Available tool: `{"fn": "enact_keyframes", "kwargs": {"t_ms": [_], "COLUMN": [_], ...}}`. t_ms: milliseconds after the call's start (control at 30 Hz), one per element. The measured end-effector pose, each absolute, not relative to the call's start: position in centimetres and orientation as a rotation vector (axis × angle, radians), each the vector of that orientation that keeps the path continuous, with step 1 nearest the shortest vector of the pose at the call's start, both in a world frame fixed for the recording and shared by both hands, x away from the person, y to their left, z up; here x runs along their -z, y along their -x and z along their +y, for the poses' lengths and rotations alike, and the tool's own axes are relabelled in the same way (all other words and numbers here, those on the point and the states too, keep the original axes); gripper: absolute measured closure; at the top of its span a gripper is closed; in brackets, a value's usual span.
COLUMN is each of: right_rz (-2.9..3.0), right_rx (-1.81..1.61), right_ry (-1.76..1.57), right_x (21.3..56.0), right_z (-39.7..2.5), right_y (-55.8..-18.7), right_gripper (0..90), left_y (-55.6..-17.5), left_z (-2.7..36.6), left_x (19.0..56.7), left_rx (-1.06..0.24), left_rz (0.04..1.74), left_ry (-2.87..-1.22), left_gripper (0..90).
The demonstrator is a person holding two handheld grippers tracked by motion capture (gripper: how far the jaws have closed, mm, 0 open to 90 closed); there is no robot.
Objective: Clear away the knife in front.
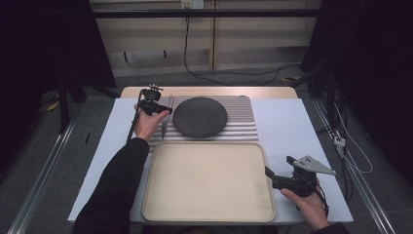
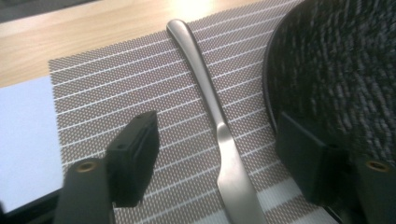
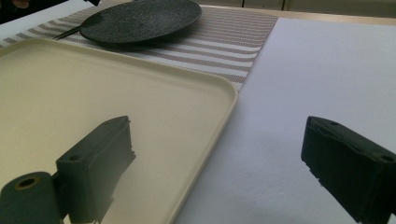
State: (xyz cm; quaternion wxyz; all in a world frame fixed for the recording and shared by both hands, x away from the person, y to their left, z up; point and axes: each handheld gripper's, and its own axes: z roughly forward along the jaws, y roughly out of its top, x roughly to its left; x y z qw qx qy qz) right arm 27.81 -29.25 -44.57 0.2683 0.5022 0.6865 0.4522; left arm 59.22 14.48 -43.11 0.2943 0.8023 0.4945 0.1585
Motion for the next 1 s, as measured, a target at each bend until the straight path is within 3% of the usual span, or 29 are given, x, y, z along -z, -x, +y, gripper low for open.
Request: {"fn": "enact_keyframes", "kwargs": {"t_ms": [567, 1000], "right_rz": [1.861, 1.864], "right_rx": [-1.222, -1.225], "right_ry": [-1.354, -1.351], "right_x": [44.7, 44.7], "right_z": [-29.1, -29.1], "right_y": [-28.2, -28.2], "right_gripper": [8.6, 8.6], "left_y": [-61.5, -62.8], "left_z": [13.2, 12.4], "left_x": [45.1, 45.2], "left_rx": [-0.376, -0.393], "left_rz": [1.361, 1.404], "left_ry": [-2.153, -2.149], "left_gripper": [64.9, 75.1]}}
